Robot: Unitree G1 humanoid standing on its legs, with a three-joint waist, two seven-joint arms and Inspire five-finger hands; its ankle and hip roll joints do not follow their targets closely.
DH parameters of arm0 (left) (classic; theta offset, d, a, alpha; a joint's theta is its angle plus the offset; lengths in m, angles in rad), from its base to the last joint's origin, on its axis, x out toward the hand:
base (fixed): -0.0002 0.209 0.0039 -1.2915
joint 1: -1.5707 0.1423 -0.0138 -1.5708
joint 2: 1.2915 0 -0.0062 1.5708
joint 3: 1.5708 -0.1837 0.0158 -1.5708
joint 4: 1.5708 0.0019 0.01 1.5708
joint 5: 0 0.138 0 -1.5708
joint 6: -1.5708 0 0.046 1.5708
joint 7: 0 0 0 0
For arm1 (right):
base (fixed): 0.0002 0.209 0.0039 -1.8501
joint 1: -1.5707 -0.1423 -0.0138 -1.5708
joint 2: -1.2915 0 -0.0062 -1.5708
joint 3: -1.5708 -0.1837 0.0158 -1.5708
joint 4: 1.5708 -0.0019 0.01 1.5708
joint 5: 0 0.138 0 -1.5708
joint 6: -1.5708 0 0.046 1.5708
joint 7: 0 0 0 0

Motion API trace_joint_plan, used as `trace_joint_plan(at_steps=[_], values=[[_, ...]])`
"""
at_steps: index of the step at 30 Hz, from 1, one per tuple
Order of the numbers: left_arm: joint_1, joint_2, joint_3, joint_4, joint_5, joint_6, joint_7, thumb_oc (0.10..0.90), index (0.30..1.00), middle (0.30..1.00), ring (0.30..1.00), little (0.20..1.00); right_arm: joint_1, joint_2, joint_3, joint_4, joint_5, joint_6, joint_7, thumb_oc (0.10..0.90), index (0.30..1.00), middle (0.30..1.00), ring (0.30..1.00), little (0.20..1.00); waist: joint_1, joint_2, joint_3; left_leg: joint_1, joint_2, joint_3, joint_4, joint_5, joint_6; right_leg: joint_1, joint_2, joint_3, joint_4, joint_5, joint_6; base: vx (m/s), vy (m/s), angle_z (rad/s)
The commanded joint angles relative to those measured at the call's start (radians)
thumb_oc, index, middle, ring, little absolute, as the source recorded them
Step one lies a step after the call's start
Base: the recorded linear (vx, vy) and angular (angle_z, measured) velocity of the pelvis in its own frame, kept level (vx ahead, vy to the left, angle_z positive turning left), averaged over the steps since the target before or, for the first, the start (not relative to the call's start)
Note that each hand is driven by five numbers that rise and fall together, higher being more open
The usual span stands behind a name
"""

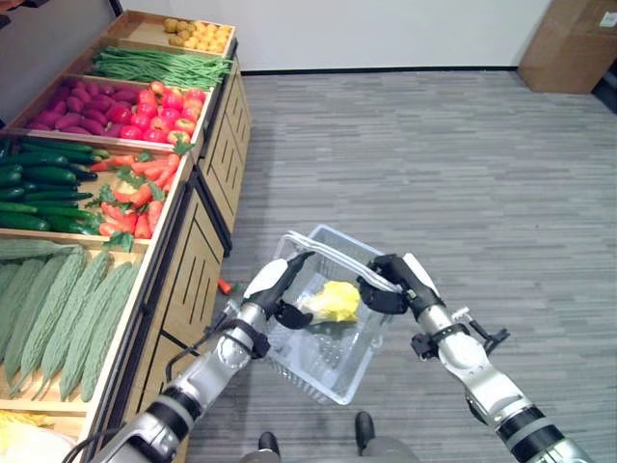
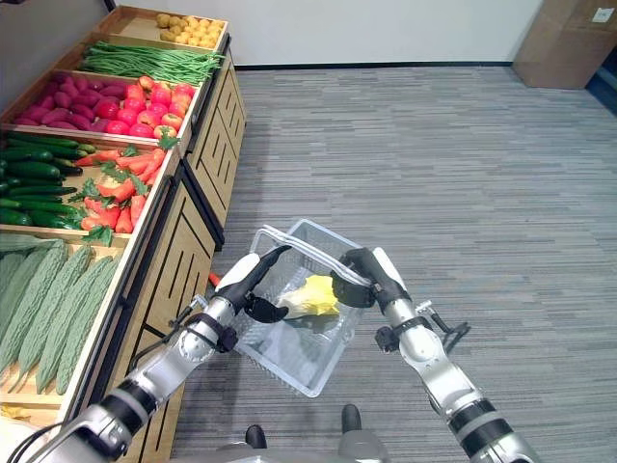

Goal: Get the vegetables into the basket

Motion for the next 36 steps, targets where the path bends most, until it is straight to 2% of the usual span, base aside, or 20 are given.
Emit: trace_joint_plan(at_steps=[1, 2, 7, 15, 17, 23, 24, 26, 29, 32, 34, 36], values=[[-0.075, 0.030, 0.009, -0.051, -0.139, -0.113, -0.056, 0.900, 1.000, 1.000, 1.000, 1.000, -0.059, 0.007, -0.142, -0.077, -0.008, -0.137, -0.085, 0.400, 0.300, 0.300, 0.300, 0.300, 0.010, -0.022, -0.112, 0.005, 0.012, -0.050, 0.002, -0.048, -0.044, 0.018, -0.047, -0.062, 0.003, -0.047, 0.076, 0.00, 0.000, 0.00], [-0.033, 0.059, -0.003, -0.130, -0.255, -0.130, -0.128, 0.900, 1.000, 1.000, 1.000, 1.000, -0.024, 0.015, -0.182, -0.045, -0.005, -0.135, -0.094, 0.400, 0.300, 0.300, 0.300, 0.300, 0.012, -0.020, -0.109, 0.003, 0.010, -0.057, 0.002, -0.048, -0.043, 0.019, -0.047, -0.066, 0.003, -0.048, 0.075, 0.00, 0.000, 0.00], [0.066, 0.095, -0.005, -0.186, -0.410, -0.119, -0.212, 0.900, 1.000, 1.000, 1.000, 1.000, 0.034, 0.024, -0.238, 0.053, -0.050, -0.124, -0.121, 0.400, 0.300, 0.300, 0.300, 0.300, 0.017, -0.021, -0.106, -0.005, 0.008, -0.070, 0.002, -0.047, -0.040, 0.019, -0.050, -0.076, 0.003, -0.048, 0.072, 0.00, 0.000, 0.00], [0.179, 0.136, 0.032, -0.108, -0.401, -0.114, -0.248, 0.900, 1.000, 1.000, 1.000, 1.000, 0.103, -0.006, -0.294, 0.233, -0.156, -0.099, -0.152, 0.400, 0.300, 0.300, 0.300, 0.300, 0.022, -0.023, -0.100, -0.009, 0.004, -0.078, 0.002, -0.044, -0.039, 0.015, -0.049, -0.078, 0.003, -0.046, 0.071, -0.01, -0.003, 0.04], [0.233, 0.119, 0.071, 0.024, -0.394, -0.092, -0.248, 0.900, 1.000, 1.000, 1.000, 1.000, 0.134, -0.008, -0.333, 0.306, -0.157, -0.091, -0.161, 0.400, 0.300, 0.300, 0.300, 0.300, 0.022, -0.026, -0.098, -0.004, 0.006, -0.074, 0.002, -0.042, -0.040, 0.016, -0.046, -0.078, 0.003, -0.044, 0.071, 0.00, 0.000, 0.00], [0.264, 0.081, 0.102, 0.214, -0.326, -0.078, -0.245, 0.900, 1.000, 1.000, 1.000, 1.000, 0.147, -0.011, -0.356, 0.399, -0.140, -0.087, -0.163, 0.400, 0.300, 0.300, 0.300, 0.300, 0.021, -0.025, -0.096, -0.003, 0.008, -0.073, 0.002, -0.038, -0.041, 0.015, -0.046, -0.075, 0.003, -0.042, 0.071, 0.00, 0.000, 0.00], [0.260, 0.060, 0.111, 0.319, -0.232, -0.070, -0.228, 0.900, 1.000, 1.000, 1.000, 1.000, 0.154, -0.012, -0.359, 0.423, -0.139, -0.089, -0.158, 0.400, 0.300, 0.300, 0.300, 0.300, 0.018, -0.026, -0.095, -0.005, 0.008, -0.071, 0.002, -0.038, -0.041, 0.013, -0.046, -0.073, 0.003, -0.041, 0.072, 0.00, 0.000, 0.00], [0.257, 0.019, 0.137, 0.426, -0.188, -0.057, -0.199, 0.900, 1.000, 1.000, 1.000, 1.000, 0.160, -0.012, -0.358, 0.445, -0.139, -0.086, -0.152, 0.400, 0.300, 0.300, 0.300, 0.300, 0.017, -0.026, -0.094, -0.007, 0.007, -0.070, 0.002, -0.038, -0.041, 0.008, -0.047, -0.071, 0.003, -0.039, 0.072, 0.00, 0.000, 0.00], [0.236, -0.051, 0.181, 0.614, -0.037, -0.034, -0.136, 0.900, 1.000, 1.000, 1.000, 1.000, 0.164, -0.008, -0.355, 0.478, -0.143, -0.081, -0.154, 0.400, 0.300, 0.300, 0.300, 0.300, 0.012, -0.026, -0.090, -0.008, 0.007, -0.068, 0.002, -0.039, -0.041, 0.006, -0.047, -0.068, 0.003, -0.037, 0.071, 0.00, 0.000, 0.00], [0.223, -0.128, 0.266, 0.803, -0.040, 0.007, -0.082, 0.900, 1.000, 1.000, 1.000, 1.000, 0.172, -0.004, -0.352, 0.500, -0.142, -0.073, -0.149, 0.400, 0.300, 0.300, 0.300, 0.300, 0.012, -0.030, -0.090, -0.007, 0.009, -0.068, 0.002, -0.039, -0.041, 0.013, -0.044, -0.071, 0.003, -0.038, 0.066, 0.00, 0.000, 0.00], [0.209, -0.157, 0.331, 0.895, -0.048, 0.028, -0.040, 0.900, 1.000, 1.000, 1.000, 1.000, 0.177, -0.006, -0.344, 0.491, -0.151, -0.068, -0.142, 0.400, 0.300, 0.300, 0.300, 0.300, 0.009, -0.033, -0.083, -0.004, 0.016, -0.072, 0.002, -0.037, -0.043, 0.012, -0.039, -0.074, 0.019, -0.046, 0.058, -0.01, -0.028, 0.00], [0.194, -0.162, 0.360, 0.965, 0.007, 0.050, 0.011, 0.900, 1.000, 1.000, 1.000, 1.000, 0.176, -0.012, -0.334, 0.485, -0.156, -0.067, -0.138, 0.400, 0.300, 0.300, 0.300, 0.300, 0.009, -0.031, -0.062, -0.010, 0.029, -0.080, 0.002, -0.030, -0.046, -0.024, -0.028, -0.074, 0.086, -0.074, 0.046, -0.05, -0.071, 0.01]])
